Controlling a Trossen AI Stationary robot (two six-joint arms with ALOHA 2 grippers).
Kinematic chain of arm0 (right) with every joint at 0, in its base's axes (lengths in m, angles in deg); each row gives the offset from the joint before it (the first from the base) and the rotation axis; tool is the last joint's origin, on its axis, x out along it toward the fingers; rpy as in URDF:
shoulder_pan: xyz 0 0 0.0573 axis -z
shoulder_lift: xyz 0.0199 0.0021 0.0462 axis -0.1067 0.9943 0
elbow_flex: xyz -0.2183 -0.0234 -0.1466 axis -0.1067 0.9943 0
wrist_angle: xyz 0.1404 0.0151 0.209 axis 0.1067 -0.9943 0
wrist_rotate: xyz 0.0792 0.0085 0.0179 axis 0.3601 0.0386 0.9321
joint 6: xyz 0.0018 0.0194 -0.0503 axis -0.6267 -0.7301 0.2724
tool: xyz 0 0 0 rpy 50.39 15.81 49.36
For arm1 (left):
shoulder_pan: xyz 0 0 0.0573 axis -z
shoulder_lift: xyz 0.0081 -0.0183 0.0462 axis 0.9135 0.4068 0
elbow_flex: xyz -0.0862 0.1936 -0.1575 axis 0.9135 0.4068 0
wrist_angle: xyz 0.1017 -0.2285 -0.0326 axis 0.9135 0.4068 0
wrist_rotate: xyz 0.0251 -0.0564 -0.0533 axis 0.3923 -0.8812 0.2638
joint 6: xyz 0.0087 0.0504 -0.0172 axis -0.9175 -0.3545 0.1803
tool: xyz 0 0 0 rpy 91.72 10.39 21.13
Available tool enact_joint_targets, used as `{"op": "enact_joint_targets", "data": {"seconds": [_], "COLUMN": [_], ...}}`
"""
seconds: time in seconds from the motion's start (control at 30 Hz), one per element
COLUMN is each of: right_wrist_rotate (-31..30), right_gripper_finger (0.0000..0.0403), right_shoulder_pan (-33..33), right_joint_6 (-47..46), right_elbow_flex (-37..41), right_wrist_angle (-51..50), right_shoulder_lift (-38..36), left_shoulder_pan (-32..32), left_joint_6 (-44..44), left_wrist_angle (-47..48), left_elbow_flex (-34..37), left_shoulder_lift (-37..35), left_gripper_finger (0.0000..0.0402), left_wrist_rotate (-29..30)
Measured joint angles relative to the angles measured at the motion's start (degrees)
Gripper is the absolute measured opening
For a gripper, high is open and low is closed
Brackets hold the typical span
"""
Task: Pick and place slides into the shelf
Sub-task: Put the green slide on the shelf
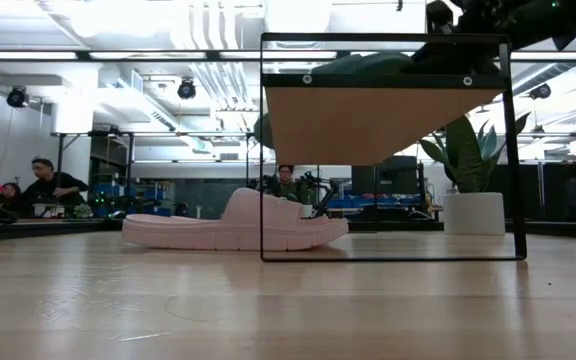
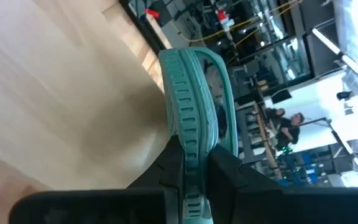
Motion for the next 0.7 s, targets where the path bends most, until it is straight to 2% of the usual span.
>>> {"op": "enact_joint_targets", "data": {"seconds": [0.27,0.43,0.7], "right_wrist_rotate": [0.58,-3.95,-7.95], "right_gripper_finger": [0.0035,0.0093,0.0166], "right_shoulder_pan": [0.89,0.94,0.88], "right_joint_6": [-0.02,-2.79,-15.11], "right_elbow_flex": [-0.07,-0.1,-0.13], "right_wrist_angle": [-4.98,-6.8,-9.26], "right_shoulder_lift": [0.08,0.42,0.47], "left_shoulder_pan": [0.01,0.01,0.0], "left_joint_6": [0.42,0.57,0.61], "left_wrist_angle": [0.05,-0.27,-0.37], "left_elbow_flex": [0.02,0.02,0.02], "left_shoulder_lift": [0.81,1.37,1.73], "left_gripper_finger": [0.0263,0.0263,0.0263], "left_wrist_rotate": [0.07,0.07,0.07]}}
